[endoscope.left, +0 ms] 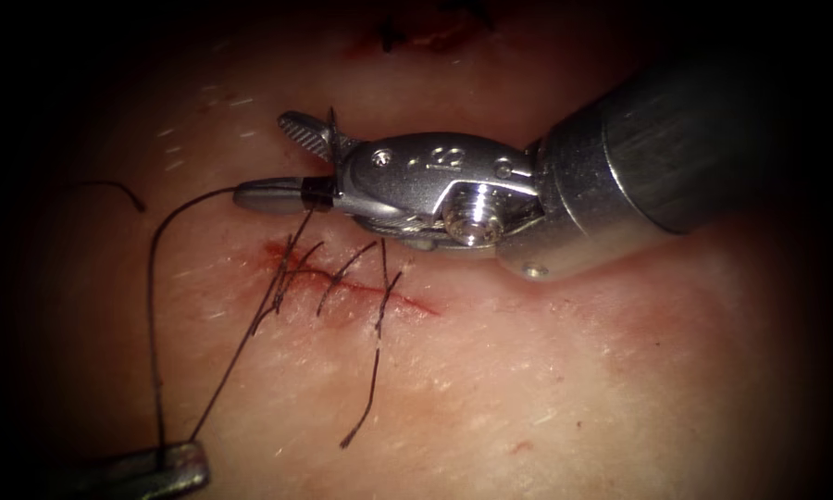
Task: Wound Closure
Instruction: Use the left gripper to wrap the suture once around the right gripper
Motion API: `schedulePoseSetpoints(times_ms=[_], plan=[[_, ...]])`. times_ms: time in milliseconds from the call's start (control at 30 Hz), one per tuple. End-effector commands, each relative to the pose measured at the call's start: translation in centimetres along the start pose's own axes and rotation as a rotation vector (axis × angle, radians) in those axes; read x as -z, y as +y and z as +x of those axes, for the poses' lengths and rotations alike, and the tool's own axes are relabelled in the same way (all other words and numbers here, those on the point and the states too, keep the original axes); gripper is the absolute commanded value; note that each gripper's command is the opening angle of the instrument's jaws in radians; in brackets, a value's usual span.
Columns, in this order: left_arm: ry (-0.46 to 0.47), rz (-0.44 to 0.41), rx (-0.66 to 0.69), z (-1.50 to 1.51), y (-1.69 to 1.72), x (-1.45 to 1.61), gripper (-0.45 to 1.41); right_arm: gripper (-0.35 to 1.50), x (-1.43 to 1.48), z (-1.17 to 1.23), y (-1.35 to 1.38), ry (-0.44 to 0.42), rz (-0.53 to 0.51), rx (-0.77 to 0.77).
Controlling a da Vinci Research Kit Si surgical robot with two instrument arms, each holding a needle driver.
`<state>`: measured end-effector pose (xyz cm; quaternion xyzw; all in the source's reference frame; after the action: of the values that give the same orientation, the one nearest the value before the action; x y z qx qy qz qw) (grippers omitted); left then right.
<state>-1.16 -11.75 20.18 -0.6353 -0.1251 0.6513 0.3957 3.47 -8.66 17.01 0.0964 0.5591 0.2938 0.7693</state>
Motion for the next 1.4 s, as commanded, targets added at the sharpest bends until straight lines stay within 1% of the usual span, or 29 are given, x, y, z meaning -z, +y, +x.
schedulePoseSetpoints(times_ms=[33,67,100,167,333,367,400,433,567,600,700,833,933,1000,1100,1200,1233,1267,1400], plan=[[0.003,-0.007,0.007,-0.14,0.11,-0.07,-0.45,0.71,0.03,-0.03,-0.13,0.001,0.007,-0.009],[0.004,-0.010,0.015,-0.19,0.05,-0.09,-0.45,0.71,0.06,-0.01,-0.13,0.004,0.010,-0.011],[0.008,0.008,0.017,-0.30,-0.13,-0.13,-0.45,0.71,0.10,-0.01,-0.13,0.004,0.014,-0.011],[0.012,0.030,0.022,-0.38,-0.30,-0.16,-0.45,0.73,0.14,-0.02,-0.13,0.004,0.017,-0.010],[0.021,0.051,0.036,-0.59,-0.79,-0.23,-0.45,0.73,0.21,-0.04,-0.12,0.016,0.024,-0.010],[0.024,0.063,0.028,-0.66,-0.99,-0.27,-0.45,0.73,0.22,-0.04,-0.13,0.019,0.031,-0.004],[0.026,0.068,0.031,-0.68,-1.06,-0.28,-0.45,0.73,0.22,-0.04,-0.14,0.021,0.044,-0.010],[0.029,0.075,0.030,-0.72,-1.22,-0.32,-0.45,0.73,0.23,-0.05,-0.17,0.026,0.083,-0.026],[0.035,0.091,0.029,-0.81,-1.45,-0.38,-0.45,0.71,0.24,-0.06,-0.26,0.056,0.169,-0.064],[0.030,0.092,0.026,-0.83,-1.50,-0.40,-0.45,0.71,0.24,-0.06,-0.28,0.061,0.207,-0.079],[0.024,0.094,0.039,-0.91,-1.66,-0.47,-0.45,0.71,0.24,-0.10,-0.34,0.054,0.260,-0.097],[0.024,0.086,0.043,-0.97,-1.76,-0.56,-0.45,0.69,0.23,-0.19,-0.43,0.042,0.315,-0.119],[0.022,0.064,0.047,-0.93,-1.79,-0.71,-0.45,0.69,0.21,-0.26,-0.46,0.034,0.359,-0.122],[0.019,0.034,0.055,-0.86,-1.76,-0.87,-0.45,0.68,0.22,-0.27,-0.46,0.029,0.397,-0.118],[0.013,0.012,0.063,-0.79,-1.71,-0.98,-0.45,0.64,0.25,-0.28,-0.46,0.016,0.432,-0.109],[0.011,-0.011,0.077,-0.73,-1.64,-1.08,-0.45,0.63,0.27,-0.29,-0.44,-0.025,0.460,-0.097],[0.010,-0.017,0.078,-0.72,-1.62,-1.10,-0.45,0.63,0.28,-0.29,-0.43,-0.051,0.494,-0.090],[0.006,-0.030,0.075,-0.72,-1.56,-1.15,-0.45,0.63,0.28,-0.29,-0.40,-0.091,0.567,-0.078],[-0.011,-0.056,0.072,-0.75,-1.44,-1.18,-0.45,0.63,0.27,-0.31,-0.32,-0.176,0.707,-0.039]])
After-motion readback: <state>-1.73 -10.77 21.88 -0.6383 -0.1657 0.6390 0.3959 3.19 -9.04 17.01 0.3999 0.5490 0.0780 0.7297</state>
